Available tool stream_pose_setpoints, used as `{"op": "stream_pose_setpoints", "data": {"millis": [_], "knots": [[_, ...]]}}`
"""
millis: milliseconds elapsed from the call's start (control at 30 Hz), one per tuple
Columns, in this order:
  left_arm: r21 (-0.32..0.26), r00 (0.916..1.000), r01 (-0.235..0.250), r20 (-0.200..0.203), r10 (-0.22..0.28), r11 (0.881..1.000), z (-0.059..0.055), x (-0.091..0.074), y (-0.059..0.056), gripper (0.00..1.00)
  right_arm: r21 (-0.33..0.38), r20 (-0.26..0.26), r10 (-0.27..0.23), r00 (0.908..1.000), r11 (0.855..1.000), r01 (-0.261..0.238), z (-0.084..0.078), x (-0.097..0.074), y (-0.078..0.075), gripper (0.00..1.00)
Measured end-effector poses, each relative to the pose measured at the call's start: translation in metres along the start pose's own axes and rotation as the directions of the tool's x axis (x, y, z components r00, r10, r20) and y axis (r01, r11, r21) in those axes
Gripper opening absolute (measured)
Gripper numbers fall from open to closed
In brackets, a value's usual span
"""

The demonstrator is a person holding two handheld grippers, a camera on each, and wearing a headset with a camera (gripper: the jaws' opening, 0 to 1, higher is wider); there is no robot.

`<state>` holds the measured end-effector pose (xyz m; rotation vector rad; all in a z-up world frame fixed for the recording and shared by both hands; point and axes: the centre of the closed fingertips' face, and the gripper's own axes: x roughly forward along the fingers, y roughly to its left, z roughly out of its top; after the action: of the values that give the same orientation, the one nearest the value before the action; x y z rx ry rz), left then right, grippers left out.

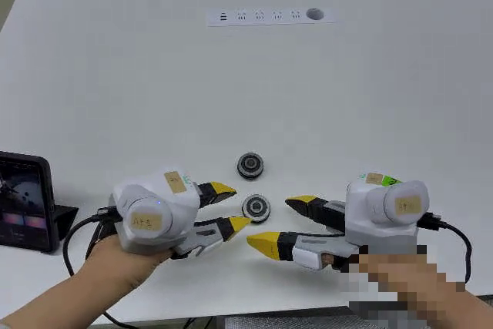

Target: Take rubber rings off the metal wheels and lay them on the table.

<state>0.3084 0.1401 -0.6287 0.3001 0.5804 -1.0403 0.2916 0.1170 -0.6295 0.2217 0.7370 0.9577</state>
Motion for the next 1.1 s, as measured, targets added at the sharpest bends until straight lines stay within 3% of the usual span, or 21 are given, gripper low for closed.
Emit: {"op": "stream_pose_setpoints", "data": {"millis": [633,833,1100], "knots": [[0.069,0.9978,0.029,-0.062,-0.025,0.997,0.003,0.024,-0.002,0.18,0.031,0.012,0.01,0.9999,0.999,-0.01,-0.001,0.004,-0.002,0.63],[0.085,0.9948,0.04,-0.097,-0.032,0.996,-0.003,0.028,-0.002,0.18,0.037,0.013,0.01,0.9999,0.999,-0.011,-0.001,0.004,-0.004,0.62],[0.094,0.9931,0.049,-0.11,-0.038,0.994,-0.005,0.032,-0.003,0.17,0.045,0.017,0.013,0.9998,0.999,-0.014,-0.001,0.007,-0.005,0.62]]}}
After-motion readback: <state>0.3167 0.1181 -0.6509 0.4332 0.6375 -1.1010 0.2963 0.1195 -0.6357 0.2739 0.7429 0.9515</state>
